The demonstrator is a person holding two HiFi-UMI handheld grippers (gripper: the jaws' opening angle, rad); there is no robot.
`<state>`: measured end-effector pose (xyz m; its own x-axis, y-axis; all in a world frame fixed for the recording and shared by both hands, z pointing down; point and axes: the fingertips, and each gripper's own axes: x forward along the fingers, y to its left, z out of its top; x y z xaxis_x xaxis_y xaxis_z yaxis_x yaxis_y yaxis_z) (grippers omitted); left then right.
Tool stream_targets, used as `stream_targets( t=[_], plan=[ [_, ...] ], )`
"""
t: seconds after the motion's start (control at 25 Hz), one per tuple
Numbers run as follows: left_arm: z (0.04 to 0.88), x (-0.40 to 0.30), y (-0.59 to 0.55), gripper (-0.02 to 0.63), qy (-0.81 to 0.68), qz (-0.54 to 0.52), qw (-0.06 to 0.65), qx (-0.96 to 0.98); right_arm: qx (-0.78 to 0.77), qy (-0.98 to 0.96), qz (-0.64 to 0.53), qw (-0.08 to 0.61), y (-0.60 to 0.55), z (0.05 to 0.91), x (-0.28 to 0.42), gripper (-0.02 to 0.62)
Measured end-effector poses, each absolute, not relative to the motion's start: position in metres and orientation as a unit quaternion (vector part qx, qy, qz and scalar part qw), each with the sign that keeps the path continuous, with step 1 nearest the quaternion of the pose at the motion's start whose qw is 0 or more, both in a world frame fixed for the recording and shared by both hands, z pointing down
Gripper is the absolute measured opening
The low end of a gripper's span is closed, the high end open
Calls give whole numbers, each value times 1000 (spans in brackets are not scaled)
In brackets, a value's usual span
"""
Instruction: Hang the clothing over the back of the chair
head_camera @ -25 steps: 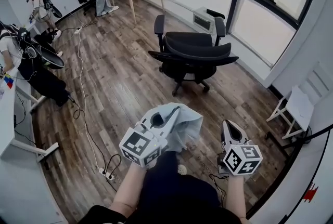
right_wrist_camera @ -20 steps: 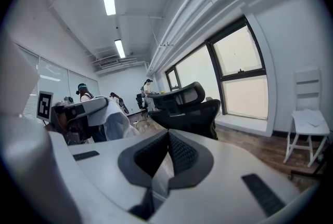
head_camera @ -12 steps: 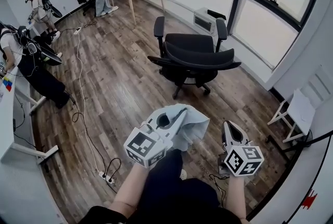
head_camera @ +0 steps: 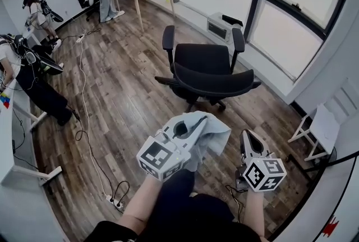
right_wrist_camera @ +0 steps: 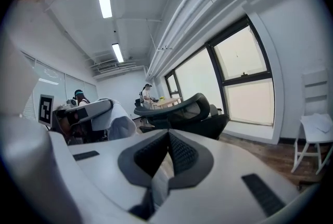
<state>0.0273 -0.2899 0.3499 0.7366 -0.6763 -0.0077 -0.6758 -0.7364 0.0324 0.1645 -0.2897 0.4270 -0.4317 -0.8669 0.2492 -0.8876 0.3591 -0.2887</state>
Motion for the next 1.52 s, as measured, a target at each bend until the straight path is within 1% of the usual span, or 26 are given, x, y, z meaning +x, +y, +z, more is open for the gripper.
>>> stream_targets(
  t=[0.52,1.0,1.28,1.52],
  plan=[
    [320,37,-375,8,-307,-41,8,951,553,-813,181,19,-375,411,163,2],
    [253,43,-418,8,-246,-78,-53,965,575,-801,167,7,-403,398,170,2],
    [210,54,-457,8,-237,-75,-104,963,582,-798,159,6,-417,386,180,2],
    [183,62,-498,8,-242,-62,-130,960,586,-795,157,6,-428,380,187,2]
  ],
)
